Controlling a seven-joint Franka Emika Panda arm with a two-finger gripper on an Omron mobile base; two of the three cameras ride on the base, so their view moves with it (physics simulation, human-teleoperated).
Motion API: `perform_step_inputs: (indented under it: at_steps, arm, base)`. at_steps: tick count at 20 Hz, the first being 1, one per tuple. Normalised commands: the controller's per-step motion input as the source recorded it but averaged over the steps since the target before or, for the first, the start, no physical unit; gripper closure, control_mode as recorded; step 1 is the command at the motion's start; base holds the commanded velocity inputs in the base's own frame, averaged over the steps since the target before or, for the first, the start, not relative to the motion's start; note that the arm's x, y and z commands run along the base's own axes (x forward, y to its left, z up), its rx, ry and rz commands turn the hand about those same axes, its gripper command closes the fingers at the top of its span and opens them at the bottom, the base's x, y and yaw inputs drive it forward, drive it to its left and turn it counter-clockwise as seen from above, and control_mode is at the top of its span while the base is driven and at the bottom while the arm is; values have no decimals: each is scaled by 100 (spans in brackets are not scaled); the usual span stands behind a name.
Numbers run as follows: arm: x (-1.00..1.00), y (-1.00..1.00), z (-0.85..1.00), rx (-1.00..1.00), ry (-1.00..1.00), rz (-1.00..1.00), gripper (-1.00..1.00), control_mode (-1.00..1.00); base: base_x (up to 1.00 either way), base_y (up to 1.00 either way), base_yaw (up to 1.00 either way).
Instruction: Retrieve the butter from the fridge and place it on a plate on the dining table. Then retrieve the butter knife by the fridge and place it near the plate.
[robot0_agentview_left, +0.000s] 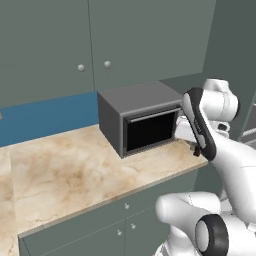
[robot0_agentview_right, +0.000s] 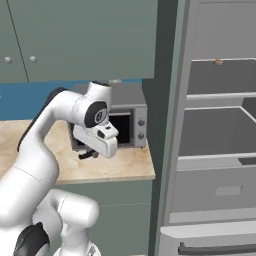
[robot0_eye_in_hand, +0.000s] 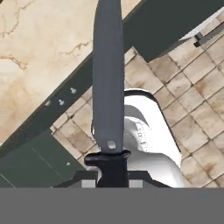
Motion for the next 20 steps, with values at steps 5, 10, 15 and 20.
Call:
perform_step_inputs:
  at_steps: [5, 10, 15, 20]
  arm:
    - [-33, 37, 69, -28, -16, 0, 100, -100]
    - [-34, 28, 31, -16, -9, 0, 100, -100]
    - [-36, 0, 0, 0, -3, 0, 100, -100]
    - [-38, 1, 7, 0, -6, 1, 100, -100]
  base:
    - [0, 0, 0]
    - [0, 0, 0]
    - [0, 0, 0]
    - [0, 0, 0]
